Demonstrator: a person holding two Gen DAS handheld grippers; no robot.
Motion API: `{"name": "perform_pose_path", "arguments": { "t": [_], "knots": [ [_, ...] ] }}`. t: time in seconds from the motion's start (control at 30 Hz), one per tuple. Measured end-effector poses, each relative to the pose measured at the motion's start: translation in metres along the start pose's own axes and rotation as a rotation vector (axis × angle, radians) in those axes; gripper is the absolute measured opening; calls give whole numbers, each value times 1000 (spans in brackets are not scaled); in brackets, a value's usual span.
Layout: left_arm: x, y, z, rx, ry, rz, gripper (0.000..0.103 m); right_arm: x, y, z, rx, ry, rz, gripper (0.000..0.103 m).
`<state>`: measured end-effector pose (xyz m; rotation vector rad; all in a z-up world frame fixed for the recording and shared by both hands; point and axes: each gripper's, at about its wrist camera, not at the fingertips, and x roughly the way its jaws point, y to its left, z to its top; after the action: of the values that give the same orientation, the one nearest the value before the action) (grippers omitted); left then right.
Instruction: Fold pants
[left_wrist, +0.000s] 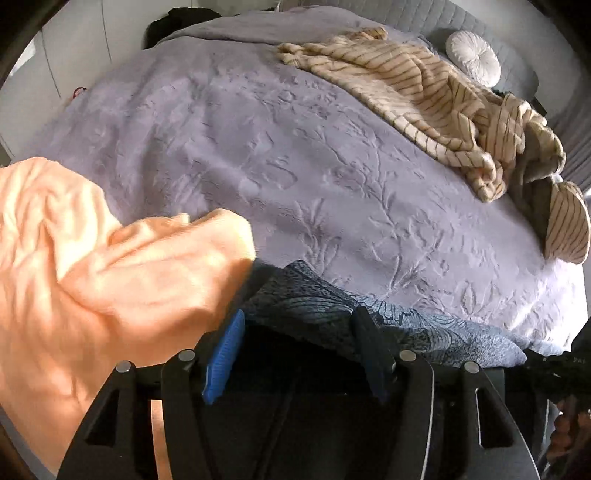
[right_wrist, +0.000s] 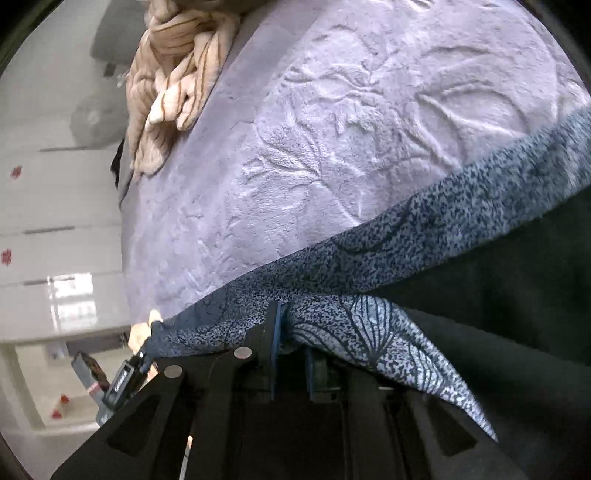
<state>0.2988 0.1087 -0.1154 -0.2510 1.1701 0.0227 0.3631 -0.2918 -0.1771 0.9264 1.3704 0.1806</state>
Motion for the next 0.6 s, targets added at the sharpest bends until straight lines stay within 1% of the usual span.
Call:
{"name": "perform_pose_path", "arguments": {
  "t": [0.03,0.07,0.13,0.17,0.2,0.27,0.33,0.37,0.4,0.43,0.47,0.53,0.57,0.6],
  "knots": [
    [-8,-1,-1,14,-8,7,62,-7,6,-5,-12,-6,15,38],
    [-16,-2,-2,32,-18,11,62,-19,15,-12,-41,-12,26,43],
    [-37,-11,-7,90,-40,-7,62,-43,35,-31,-117,-25,74,43],
    [-46,-19,-12,123,-39,-36,62,-49,41,-39,-145,-23,95,43],
    [-49,-27,-16,152,-33,-63,62,-51,51,-48,-186,-7,111,43],
    [-52,-47,-29,214,-23,-92,62,-44,67,-60,-244,45,103,43],
    [-47,-63,-41,241,-7,-117,62,-29,75,-55,-223,78,171,45],
    [-43,-70,-47,243,1,-125,62,-19,80,-50,-187,98,204,50],
    [-40,-75,-53,242,7,-119,62,-11,85,-45,-176,107,207,56],
    [-36,-81,-62,255,14,-110,62,-2,102,-40,-229,115,183,56],
    [-32,-87,-71,297,18,-100,62,1,118,-41,-311,123,152,56],
    [-23,-97,-92,407,9,-37,62,10,157,-41,-499,151,84,57],
    [-17,-98,-99,434,21,-17,62,17,174,-44,-595,171,42,58],
    [-13,-97,-107,439,41,-10,62,23,187,-47,-661,197,13,59]
  ]
}}
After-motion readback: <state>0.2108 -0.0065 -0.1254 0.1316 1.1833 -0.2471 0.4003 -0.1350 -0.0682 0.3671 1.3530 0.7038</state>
